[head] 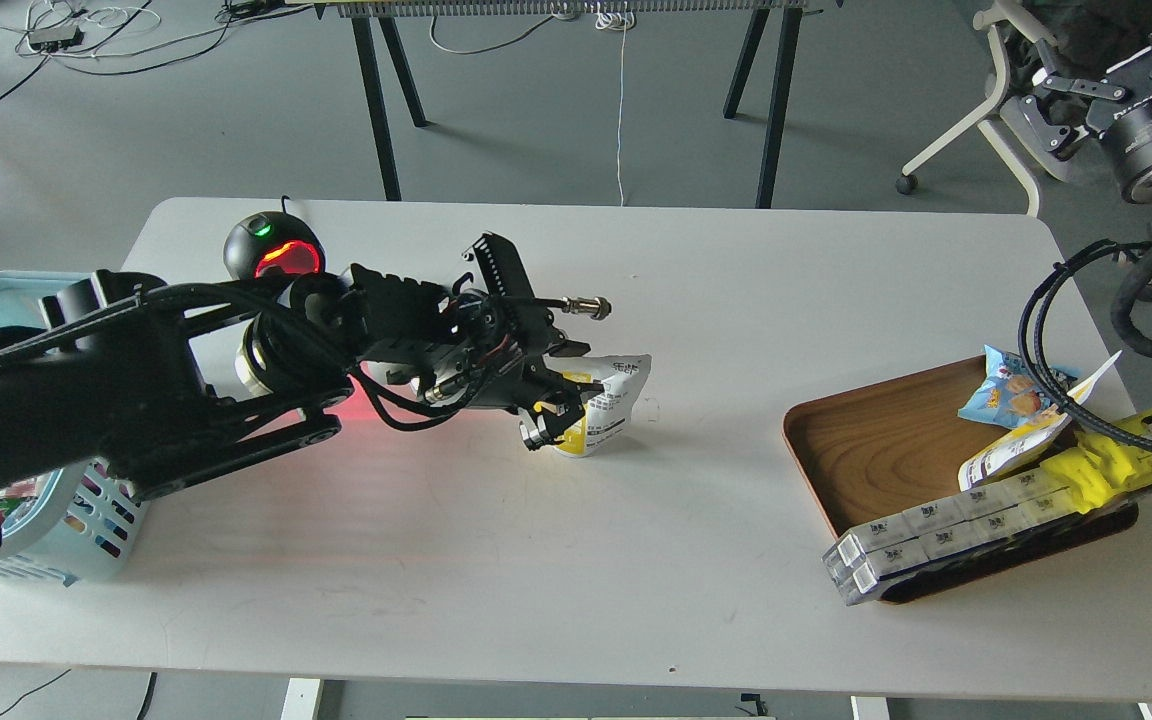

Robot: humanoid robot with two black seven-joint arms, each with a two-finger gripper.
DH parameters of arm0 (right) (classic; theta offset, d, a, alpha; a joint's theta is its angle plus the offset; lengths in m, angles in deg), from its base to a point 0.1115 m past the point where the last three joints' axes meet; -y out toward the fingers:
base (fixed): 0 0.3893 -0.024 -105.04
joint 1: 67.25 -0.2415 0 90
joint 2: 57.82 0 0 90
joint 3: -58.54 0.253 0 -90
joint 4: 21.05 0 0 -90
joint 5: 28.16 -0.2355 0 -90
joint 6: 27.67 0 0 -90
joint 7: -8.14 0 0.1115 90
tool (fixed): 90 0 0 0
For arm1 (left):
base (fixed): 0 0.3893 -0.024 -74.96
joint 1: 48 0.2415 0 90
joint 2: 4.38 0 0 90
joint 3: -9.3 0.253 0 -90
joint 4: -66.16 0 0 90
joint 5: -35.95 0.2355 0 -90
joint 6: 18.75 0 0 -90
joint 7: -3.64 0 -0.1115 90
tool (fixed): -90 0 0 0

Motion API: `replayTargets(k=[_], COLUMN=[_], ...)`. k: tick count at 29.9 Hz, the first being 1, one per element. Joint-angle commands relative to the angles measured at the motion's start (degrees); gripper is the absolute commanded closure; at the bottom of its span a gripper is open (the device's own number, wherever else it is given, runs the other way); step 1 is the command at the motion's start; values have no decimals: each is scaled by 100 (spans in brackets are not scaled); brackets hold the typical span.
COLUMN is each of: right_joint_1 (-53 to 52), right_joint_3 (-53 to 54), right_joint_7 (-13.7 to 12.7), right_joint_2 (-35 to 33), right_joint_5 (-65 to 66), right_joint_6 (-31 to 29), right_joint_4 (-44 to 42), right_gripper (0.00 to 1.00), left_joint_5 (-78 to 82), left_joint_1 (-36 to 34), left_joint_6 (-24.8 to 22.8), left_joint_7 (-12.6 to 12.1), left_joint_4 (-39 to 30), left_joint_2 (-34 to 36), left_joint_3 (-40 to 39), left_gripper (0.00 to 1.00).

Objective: Scan snack and place in basket
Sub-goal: 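Reach the left gripper across and grasp the standing snack bag, then lift the bag and pass it in front of the scanner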

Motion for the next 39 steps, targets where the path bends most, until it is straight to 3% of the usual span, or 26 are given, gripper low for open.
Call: replayTargets(k=[1,5,13,19,24,32,39], right_joint_1=[11,11,2,2,2,2,2], right_joint_3=[1,1,1,1,1,9,9], right_joint_7=[0,0,0,0,17,17,17], right_joint_2=[-3,-3,-3,-91,-100,-100,-100], right_joint_5=[0,0,0,0,0,0,0], right_joint_6=[0,0,0,0,0,0,0], right_joint_4=[-9,-9,-18,-9,-9,-9,-9], right_gripper=[1,1,1,1,1,1,1], left_joint_5=[0,0,0,0,0,0,0], left_joint_1=[-8,-8,-17,-17,-8,237,299], left_joint_6=[0,0,0,0,0,0,0], left_joint_7=[-12,-12,15,418,788,832,964], left_joint_4=[-4,-21,-153,-671,-690,-602,-242], left_joint_2=[67,155,366,1024,1657,2387,2546], left_joint_3=[-9,-70,-123,-501,-808,-818,-826], left_gripper=[93,100,100,100,100,100,100])
